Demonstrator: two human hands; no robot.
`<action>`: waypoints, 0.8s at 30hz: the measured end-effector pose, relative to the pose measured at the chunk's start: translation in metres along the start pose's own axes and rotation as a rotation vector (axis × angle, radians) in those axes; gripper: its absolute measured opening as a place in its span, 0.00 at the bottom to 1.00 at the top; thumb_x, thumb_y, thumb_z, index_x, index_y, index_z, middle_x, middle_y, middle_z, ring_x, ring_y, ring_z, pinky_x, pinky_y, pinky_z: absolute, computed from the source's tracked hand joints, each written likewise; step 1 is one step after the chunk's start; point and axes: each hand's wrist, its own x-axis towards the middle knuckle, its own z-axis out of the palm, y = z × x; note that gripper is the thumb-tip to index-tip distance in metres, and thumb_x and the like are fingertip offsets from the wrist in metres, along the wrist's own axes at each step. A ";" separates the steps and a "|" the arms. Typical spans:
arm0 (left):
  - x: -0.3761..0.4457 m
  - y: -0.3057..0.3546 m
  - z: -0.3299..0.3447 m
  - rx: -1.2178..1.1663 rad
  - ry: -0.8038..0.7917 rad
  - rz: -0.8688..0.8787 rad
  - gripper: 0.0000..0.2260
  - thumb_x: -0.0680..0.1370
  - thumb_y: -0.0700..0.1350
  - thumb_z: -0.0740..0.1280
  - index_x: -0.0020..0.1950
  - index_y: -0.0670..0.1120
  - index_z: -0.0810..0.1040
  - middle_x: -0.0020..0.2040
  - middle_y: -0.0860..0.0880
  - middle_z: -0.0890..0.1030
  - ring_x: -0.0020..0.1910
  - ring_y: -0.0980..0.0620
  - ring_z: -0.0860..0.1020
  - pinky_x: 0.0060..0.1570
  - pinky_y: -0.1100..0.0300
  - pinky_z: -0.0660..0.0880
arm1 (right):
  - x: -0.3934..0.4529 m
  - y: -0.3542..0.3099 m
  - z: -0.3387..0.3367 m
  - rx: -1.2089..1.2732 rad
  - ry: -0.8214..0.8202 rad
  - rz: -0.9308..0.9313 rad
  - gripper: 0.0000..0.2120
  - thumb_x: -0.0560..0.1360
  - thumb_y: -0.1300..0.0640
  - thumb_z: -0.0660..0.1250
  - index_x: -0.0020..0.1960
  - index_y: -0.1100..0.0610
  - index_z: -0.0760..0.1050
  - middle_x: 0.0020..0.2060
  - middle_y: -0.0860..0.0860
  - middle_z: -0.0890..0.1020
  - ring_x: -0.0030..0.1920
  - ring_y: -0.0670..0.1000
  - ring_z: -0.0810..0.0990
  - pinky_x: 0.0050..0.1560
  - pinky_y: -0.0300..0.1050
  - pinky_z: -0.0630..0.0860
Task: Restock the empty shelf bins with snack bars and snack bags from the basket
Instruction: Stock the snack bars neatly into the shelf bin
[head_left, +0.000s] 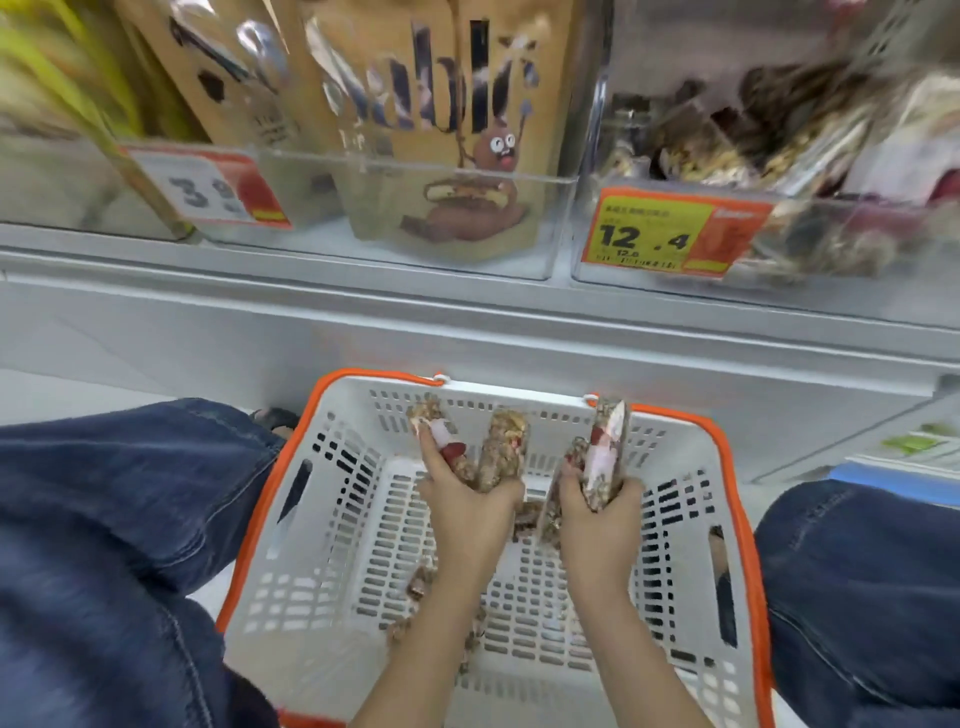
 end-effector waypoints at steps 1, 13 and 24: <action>-0.014 0.016 -0.001 -0.007 -0.028 0.085 0.53 0.54 0.48 0.70 0.68 0.76 0.43 0.60 0.42 0.71 0.47 0.37 0.79 0.38 0.44 0.80 | -0.007 -0.019 -0.008 0.050 0.012 -0.060 0.14 0.75 0.52 0.68 0.53 0.55 0.66 0.38 0.51 0.78 0.33 0.47 0.77 0.28 0.40 0.68; -0.116 0.243 0.019 0.229 -0.321 0.766 0.49 0.67 0.51 0.73 0.76 0.61 0.40 0.58 0.50 0.61 0.50 0.53 0.67 0.50 0.62 0.65 | 0.016 -0.211 -0.155 -0.067 0.218 -0.670 0.28 0.77 0.49 0.64 0.72 0.45 0.55 0.64 0.56 0.73 0.60 0.58 0.74 0.54 0.52 0.73; -0.014 0.310 0.131 0.553 -0.322 0.835 0.42 0.75 0.63 0.62 0.76 0.56 0.34 0.77 0.43 0.47 0.75 0.38 0.53 0.72 0.46 0.56 | 0.153 -0.272 -0.167 -0.554 0.155 -0.576 0.32 0.77 0.43 0.61 0.77 0.46 0.51 0.76 0.59 0.45 0.75 0.66 0.47 0.72 0.60 0.51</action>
